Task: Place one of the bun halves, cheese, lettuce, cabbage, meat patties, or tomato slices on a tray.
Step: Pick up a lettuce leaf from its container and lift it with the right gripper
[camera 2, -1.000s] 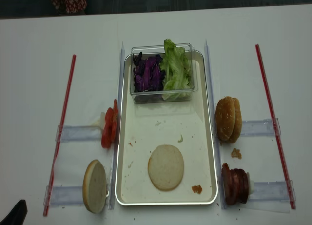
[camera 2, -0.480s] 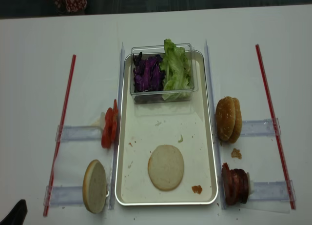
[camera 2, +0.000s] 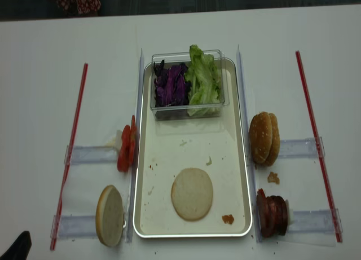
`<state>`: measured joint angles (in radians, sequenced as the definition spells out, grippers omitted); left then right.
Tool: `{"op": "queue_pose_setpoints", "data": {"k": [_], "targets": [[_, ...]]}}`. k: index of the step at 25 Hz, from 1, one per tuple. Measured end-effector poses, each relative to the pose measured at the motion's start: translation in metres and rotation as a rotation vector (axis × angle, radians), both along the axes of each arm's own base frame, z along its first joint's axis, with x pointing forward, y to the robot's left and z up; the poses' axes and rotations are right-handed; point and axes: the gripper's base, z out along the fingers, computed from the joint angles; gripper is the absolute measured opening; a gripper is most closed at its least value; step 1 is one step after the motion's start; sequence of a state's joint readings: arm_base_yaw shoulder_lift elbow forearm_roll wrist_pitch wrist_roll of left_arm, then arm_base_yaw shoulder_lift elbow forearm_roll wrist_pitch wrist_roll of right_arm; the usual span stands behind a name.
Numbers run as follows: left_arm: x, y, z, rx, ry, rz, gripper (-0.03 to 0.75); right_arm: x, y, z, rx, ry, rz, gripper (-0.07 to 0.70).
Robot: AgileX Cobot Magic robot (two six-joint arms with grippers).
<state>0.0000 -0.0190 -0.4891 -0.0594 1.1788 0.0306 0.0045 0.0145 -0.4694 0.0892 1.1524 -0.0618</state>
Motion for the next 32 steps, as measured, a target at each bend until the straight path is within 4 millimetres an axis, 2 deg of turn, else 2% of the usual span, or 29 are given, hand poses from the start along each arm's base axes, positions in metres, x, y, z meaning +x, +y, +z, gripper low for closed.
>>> {"op": "queue_pose_setpoints", "data": {"k": [4, 19, 29, 32], "targets": [[0.0, 0.0, 0.0, 0.0, 0.0, 0.0, 0.412, 0.011, 0.0, 0.0, 0.0, 0.076, 0.0, 0.577], [0.0, 0.0, 0.0, 0.0, 0.0, 0.0, 0.412, 0.059, 0.0, -0.004, 0.009, 0.456, -0.01, 0.549], [0.0, 0.0, 0.0, 0.0, 0.0, 0.0, 0.412, 0.079, 0.0, -0.013, 0.019, 0.601, -0.026, 0.519], [0.0, 0.0, 0.0, 0.0, 0.0, 0.0, 0.412, 0.087, 0.0, -0.006, 0.023, 0.607, -0.031, 0.519]]}}
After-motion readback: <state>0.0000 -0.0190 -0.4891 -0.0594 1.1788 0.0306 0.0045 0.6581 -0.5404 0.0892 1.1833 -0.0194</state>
